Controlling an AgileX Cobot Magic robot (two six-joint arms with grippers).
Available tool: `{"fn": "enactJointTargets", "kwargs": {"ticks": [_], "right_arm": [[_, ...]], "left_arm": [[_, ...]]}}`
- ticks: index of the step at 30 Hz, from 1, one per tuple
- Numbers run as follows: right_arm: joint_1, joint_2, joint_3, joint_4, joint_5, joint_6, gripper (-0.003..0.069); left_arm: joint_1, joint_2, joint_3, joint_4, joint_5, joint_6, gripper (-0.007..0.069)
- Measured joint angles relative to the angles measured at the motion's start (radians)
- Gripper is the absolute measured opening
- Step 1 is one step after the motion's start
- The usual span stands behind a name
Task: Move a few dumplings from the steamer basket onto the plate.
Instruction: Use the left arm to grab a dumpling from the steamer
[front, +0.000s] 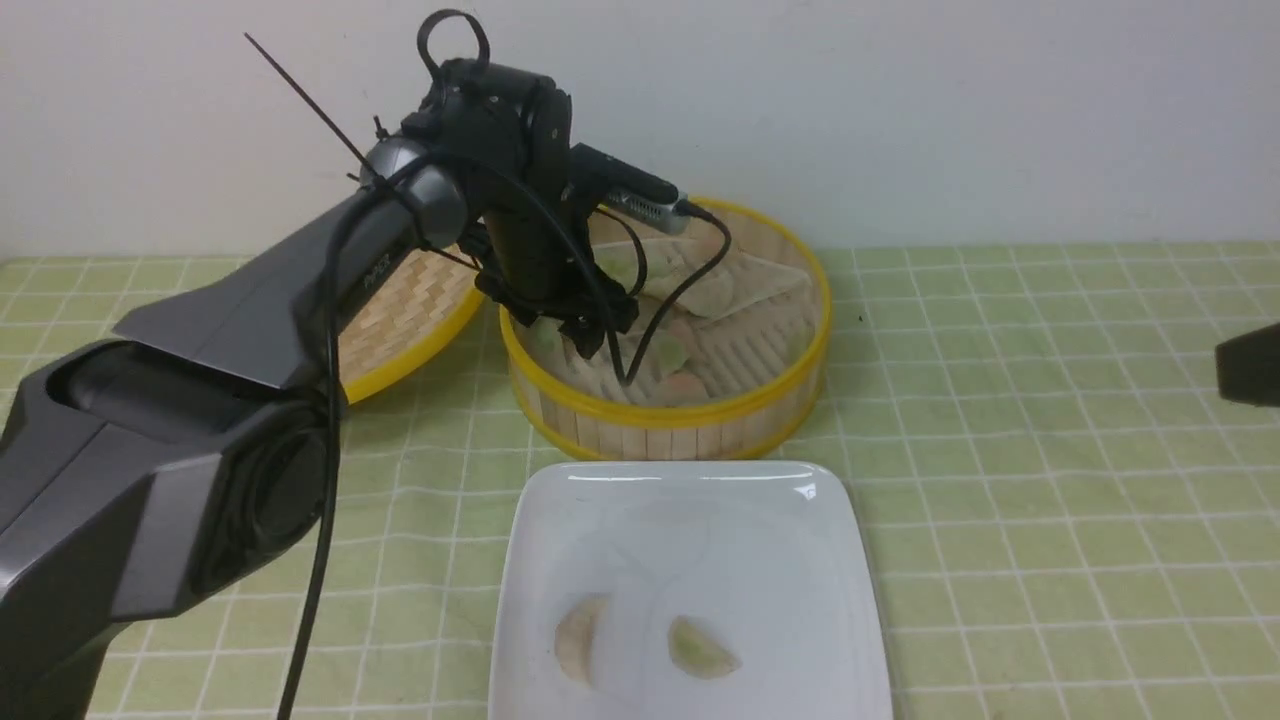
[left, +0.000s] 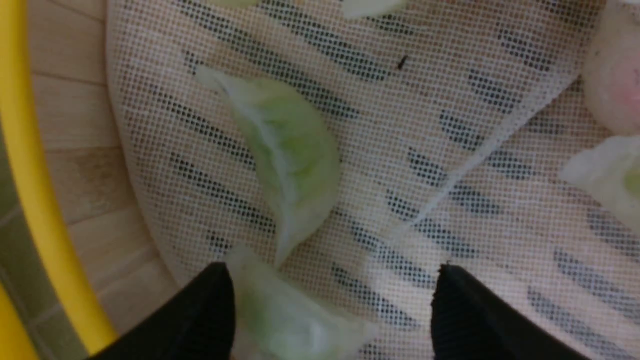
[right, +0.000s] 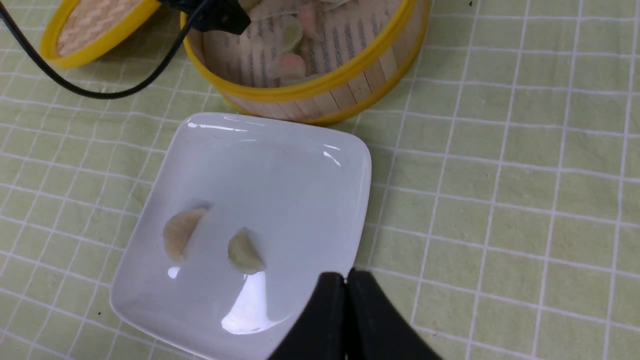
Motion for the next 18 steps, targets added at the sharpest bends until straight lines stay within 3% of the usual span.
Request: {"fn": "enactJointTargets", "kwargs": {"ticks": [4,10,18], "right_arm": [[0.000,0.000,0.000,0.000,0.004,0.000,-0.0010],[0.000,0.000,0.000,0.001,0.004,0.000,-0.0010],[0.000,0.000,0.000,0.003,0.028,0.000,-0.0010]], "left_arm": [[-0.001,0.012,-0.001,0.012,0.000,-0.020,0.0391],[-0.034,0.019,-0.001,0.051,0.005,-0.027,0.0139],[-0.107,-0.051,-0.001,0.124,0.043,-0.027,0.0138]]}}
